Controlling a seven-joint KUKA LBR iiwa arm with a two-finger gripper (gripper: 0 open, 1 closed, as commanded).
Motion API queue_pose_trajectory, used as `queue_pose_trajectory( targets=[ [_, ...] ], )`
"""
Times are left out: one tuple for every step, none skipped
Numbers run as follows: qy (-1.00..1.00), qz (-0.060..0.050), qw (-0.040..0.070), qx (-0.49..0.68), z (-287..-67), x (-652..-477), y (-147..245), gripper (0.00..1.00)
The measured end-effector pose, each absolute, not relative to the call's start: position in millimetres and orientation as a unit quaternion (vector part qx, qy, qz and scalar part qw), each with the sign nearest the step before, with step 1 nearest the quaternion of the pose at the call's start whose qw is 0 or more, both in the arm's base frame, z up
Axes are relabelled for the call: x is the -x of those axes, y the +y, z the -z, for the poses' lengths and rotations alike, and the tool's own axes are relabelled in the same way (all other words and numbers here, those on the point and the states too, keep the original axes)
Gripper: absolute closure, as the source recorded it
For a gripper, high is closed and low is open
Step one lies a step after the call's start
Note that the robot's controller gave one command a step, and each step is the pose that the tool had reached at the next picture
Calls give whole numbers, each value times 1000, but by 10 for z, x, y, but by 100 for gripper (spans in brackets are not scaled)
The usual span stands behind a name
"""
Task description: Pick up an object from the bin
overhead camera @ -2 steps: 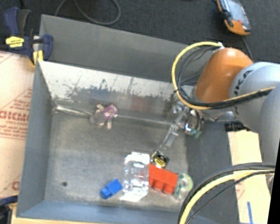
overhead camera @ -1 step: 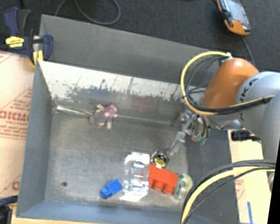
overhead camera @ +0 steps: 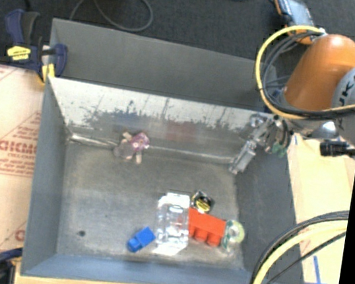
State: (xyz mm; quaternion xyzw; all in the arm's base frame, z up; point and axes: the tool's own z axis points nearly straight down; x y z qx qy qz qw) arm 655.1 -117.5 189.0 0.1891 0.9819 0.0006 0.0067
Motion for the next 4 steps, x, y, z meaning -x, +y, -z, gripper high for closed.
queue_pose_trajectory(
  targets=[
    [982, 1, 2, -188, -1831, -6529, -1180, 100],
    [992, -1, -3, -125, -894, -6110, -365, 100],
    [990, -1, 19, -143, -758, -5008, -731, 100],
    [990, 0, 20, -141, -770, -5035, -730, 0]
  ],
)
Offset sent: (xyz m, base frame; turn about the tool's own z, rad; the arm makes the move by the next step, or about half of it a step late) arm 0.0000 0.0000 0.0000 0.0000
